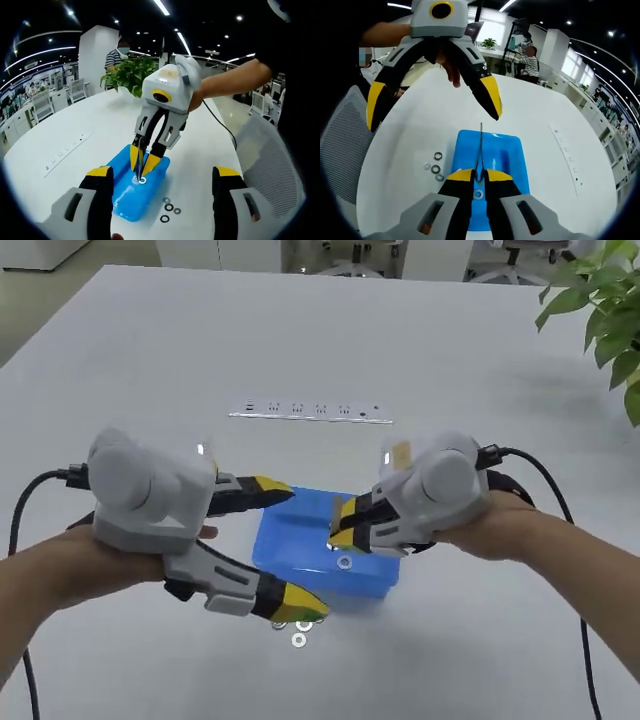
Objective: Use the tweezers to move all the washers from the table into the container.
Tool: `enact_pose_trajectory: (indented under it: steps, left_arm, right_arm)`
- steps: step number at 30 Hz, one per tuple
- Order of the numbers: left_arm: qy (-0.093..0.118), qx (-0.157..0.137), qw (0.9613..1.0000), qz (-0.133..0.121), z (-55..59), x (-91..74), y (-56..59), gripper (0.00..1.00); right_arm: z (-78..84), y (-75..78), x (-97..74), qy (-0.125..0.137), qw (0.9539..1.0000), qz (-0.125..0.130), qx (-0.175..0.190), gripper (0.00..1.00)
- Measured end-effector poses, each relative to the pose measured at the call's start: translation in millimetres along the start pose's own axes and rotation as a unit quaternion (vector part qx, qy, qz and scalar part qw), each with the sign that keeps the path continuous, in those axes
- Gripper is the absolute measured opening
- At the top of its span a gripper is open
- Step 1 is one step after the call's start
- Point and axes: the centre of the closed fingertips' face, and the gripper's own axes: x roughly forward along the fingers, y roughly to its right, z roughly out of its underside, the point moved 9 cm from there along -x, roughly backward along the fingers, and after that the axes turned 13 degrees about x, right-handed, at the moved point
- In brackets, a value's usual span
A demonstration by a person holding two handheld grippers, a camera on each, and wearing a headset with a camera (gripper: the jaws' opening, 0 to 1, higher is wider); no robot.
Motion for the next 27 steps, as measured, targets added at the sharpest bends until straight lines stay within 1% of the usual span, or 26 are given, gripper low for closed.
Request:
enact_pose_trajectory:
  steps: [3, 4, 9, 12, 16, 19, 22, 26, 27]
  left_arm:
    - [0.001, 0.010, 0.9999, 0.003, -0.8, 5.2, -5.1, 0.78]
    - [0.000, 0.018, 0.9998, 0.003, -1.3, 7.3, -7.3, 0.75]
    - [-0.002, 0.029, 0.9996, 0.006, -1.7, 15.5, -16.3, 0.62]
    - [-0.002, 0.037, 0.9992, 0.013, -1.5, 21.4, -21.9, 0.54]
    - [-0.008, 0.053, 0.9984, 0.018, 0.0, 28.6, -28.5, 0.43]
    - [-0.005, 0.058, 0.9981, 0.021, 0.4, 32.0, -32.5, 0.37]
    - [-0.008, 0.058, 0.9980, 0.024, 2.6, 34.8, -35.7, 0.31]
    - [-0.012, 0.064, 0.9974, 0.030, 5.7, 38.6, -37.7, 0.26]
    - [-0.016, 0.068, 0.9970, 0.032, 7.1, 40.0, -38.0, 0.25]
  right_arm:
    - [2.2, 2.0, 3.8, 0.000, 1.0000, -0.004, 0.000, 0.09]
    - [3.2, 2.9, 5.5, 0.000, 1.0000, -0.005, 0.001, 0.09]
    - [6.8, 5.2, 10.6, -0.001, 1.0000, -0.007, 0.006, 0.09]
    - [9.0, 5.8, 13.3, 0.000, 0.9999, -0.008, 0.011, 0.09]
    - [12.9, 6.0, 18.9, -0.001, 0.9998, -0.011, 0.017, 0.09]
    - [14.6, 5.8, 21.1, -0.001, 0.9997, -0.014, 0.020, 0.09]
    - [15.6, 5.3, 22.7, -0.001, 0.9996, -0.015, 0.023, 0.09]
    - [19.0, 4.7, 24.9, -0.004, 0.9995, -0.018, 0.025, 0.09]
    - [19.0, 4.7, 24.9, 0.000, 0.9995, -0.019, 0.026, 0.09]
